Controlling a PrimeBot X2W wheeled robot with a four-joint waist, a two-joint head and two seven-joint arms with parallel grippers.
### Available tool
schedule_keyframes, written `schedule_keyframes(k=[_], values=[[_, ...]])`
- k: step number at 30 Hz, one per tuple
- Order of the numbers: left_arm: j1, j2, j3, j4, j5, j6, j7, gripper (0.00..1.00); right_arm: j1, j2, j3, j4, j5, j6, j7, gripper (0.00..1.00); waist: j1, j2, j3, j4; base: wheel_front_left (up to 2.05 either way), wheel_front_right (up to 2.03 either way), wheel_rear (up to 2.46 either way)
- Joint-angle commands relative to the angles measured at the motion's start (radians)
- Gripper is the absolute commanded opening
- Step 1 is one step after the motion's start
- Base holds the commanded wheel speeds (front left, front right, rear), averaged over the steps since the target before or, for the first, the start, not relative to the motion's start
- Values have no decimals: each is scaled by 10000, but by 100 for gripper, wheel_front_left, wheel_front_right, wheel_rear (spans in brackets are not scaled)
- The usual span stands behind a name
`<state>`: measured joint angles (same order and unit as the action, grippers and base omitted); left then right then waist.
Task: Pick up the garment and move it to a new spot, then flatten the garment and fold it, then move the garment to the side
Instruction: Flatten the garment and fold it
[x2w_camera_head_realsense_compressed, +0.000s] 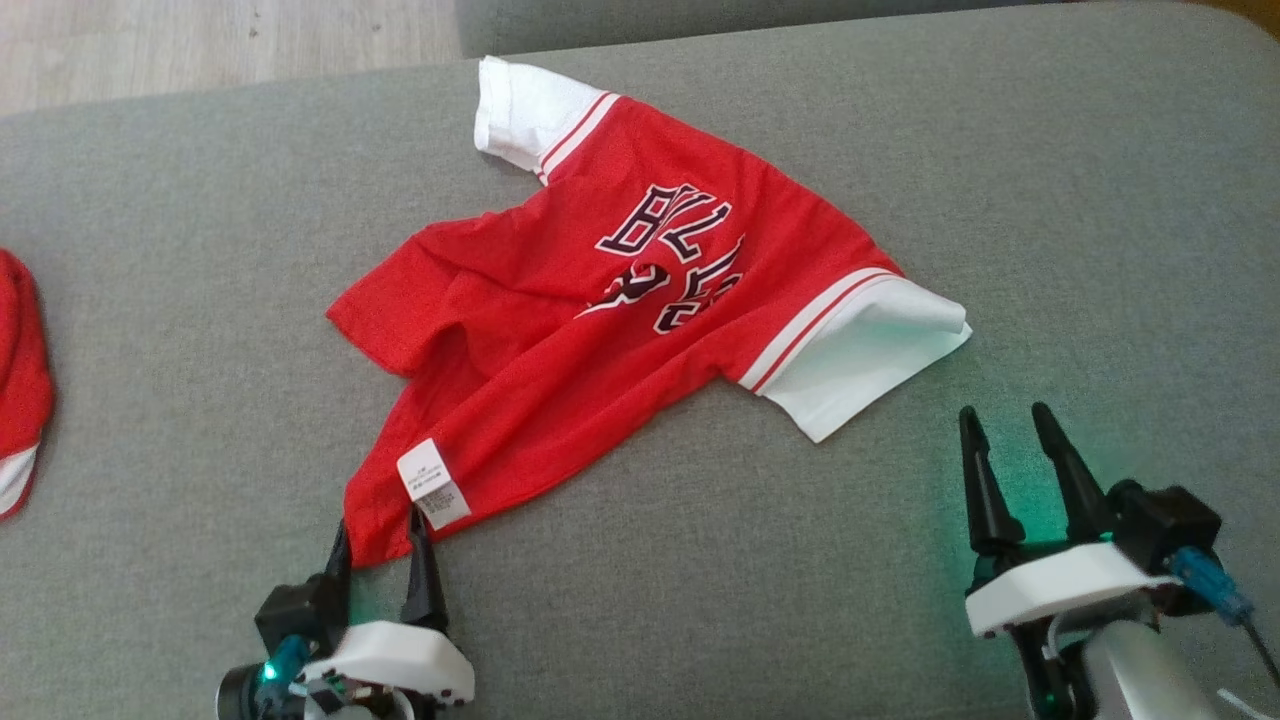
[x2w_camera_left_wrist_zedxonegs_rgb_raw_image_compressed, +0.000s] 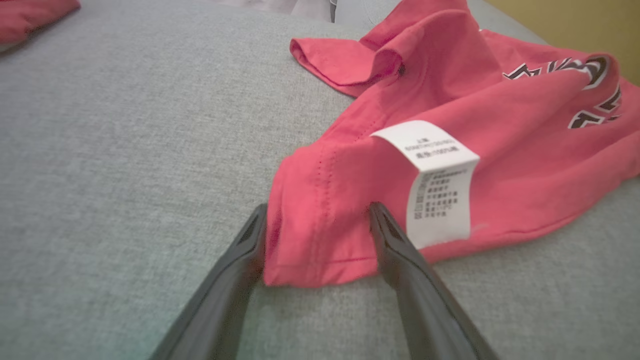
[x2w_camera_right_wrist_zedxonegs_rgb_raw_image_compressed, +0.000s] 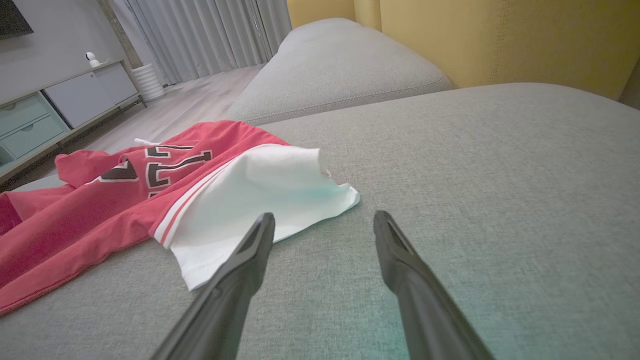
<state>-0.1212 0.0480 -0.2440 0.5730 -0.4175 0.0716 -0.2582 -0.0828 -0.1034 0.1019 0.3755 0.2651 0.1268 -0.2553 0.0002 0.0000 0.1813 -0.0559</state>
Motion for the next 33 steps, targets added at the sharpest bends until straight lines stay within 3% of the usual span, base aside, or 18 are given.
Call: schedule_keyframes(k=[1,8,23,33], values=[[-193,22,71,-4,-130,-10,-36,0,-397,-184,154,-228,79,39,-65,100,-2,0,82,31,0,0,0],[-281,22,-155,-67,-234,-25,-36,0,-1115,-399,8,434,205,39,-65,100,-2,0,318,195,0,0,0],[-628,22,-1010,-299,-97,-25,-36,0,-3509,-707,118,4047,67,39,514,100,-2,0,939,856,0,0,0],[-576,22,-1093,-611,24,-85,-36,0,-3380,-1044,607,3905,412,39,-38,100,-2,0,900,929,0,0,0]])
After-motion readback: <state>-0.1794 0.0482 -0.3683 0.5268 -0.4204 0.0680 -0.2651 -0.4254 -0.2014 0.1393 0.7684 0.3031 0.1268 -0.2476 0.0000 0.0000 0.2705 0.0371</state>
